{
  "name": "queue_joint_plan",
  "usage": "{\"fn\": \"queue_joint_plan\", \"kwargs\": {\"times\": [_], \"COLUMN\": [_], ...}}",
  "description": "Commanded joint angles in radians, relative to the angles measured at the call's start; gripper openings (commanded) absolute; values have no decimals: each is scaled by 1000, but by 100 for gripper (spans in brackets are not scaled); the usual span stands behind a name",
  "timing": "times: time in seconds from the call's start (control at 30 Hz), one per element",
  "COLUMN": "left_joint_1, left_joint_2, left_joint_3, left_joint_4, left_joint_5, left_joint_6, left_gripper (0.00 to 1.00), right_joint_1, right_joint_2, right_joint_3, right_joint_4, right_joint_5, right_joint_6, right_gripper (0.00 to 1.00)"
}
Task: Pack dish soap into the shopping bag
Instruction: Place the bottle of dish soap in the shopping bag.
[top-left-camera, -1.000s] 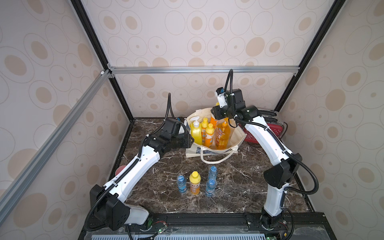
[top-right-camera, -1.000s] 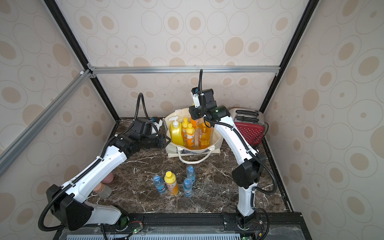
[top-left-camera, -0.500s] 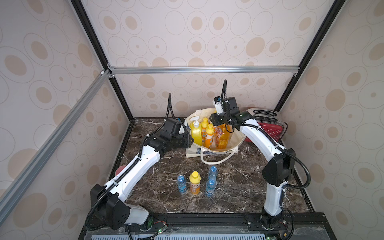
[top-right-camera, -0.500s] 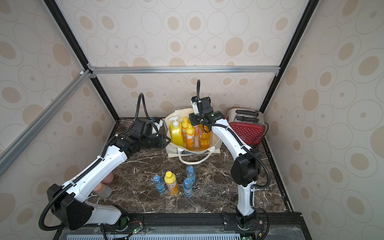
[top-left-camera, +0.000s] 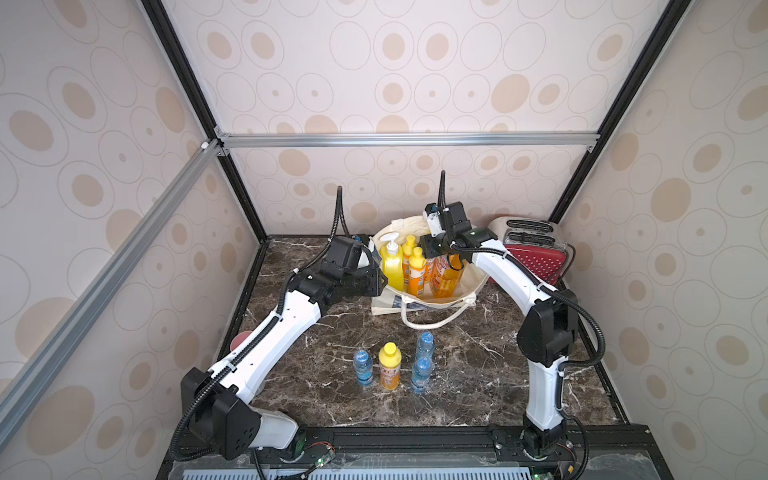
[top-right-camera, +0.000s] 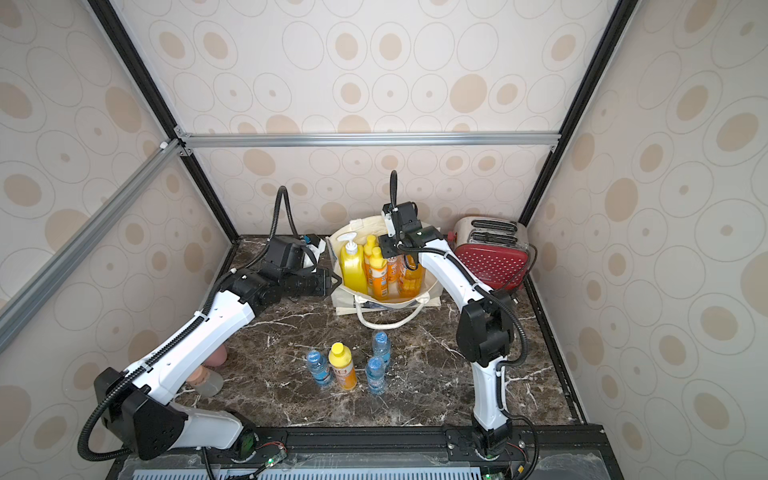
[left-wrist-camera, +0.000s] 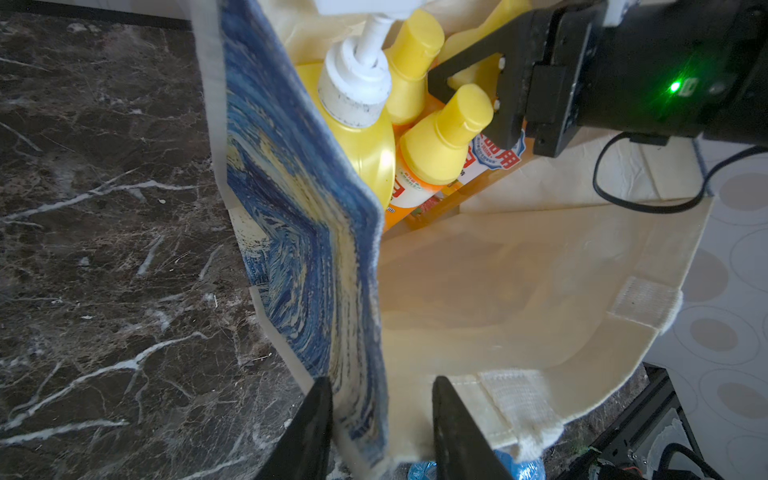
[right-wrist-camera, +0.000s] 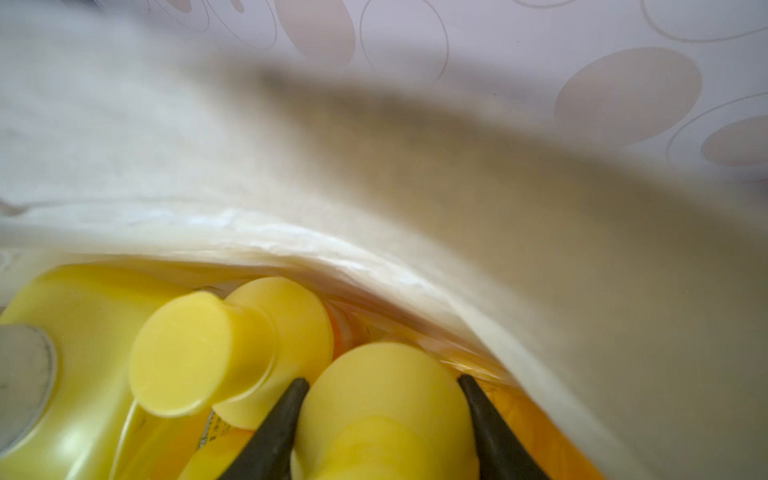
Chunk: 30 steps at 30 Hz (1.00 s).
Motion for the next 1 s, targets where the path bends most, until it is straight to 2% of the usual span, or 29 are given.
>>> {"fn": "queue_joint_plan", "kwargs": {"times": [0.0,0.13,0.3,0.37,0.43,0.6,0.8,0.9,0.97], "left_joint_1": [-4,-4,-4,-4,-4,-4,-4,-4,-4], "left_joint_2": [16,15,12,9,6,3,2,7,6], "left_joint_3": [23,20,17,15,11,3,0,8,11], "left_joint_4": [-3,-4,4,7,12,23,37,37,37], "left_joint_5": [1,1,2,4,4,10,23,30,32], "left_joint_6": [8,9,6,5,5,6,6,7,6], "left_gripper": [39,38,38,38,38,38,36,33,25], "right_joint_1": [-12,-13,-13,-13,-11,7,58,63,77], "right_joint_2": [-52,-67,-60,-61,-89,-247,-447,-458,-427], "right_joint_3": [32,126,319,394,403,191,-118,-177,-166], "right_joint_4": [52,-10,-173,-256,-317,-376,-336,-298,-289], "right_joint_5": [22,7,-51,-75,-91,-163,-102,-113,-114], "right_joint_6": [-2,-6,-19,-24,-25,-35,-13,17,25], "right_gripper": [57,66,74,74,72,64,59,60,60]}}
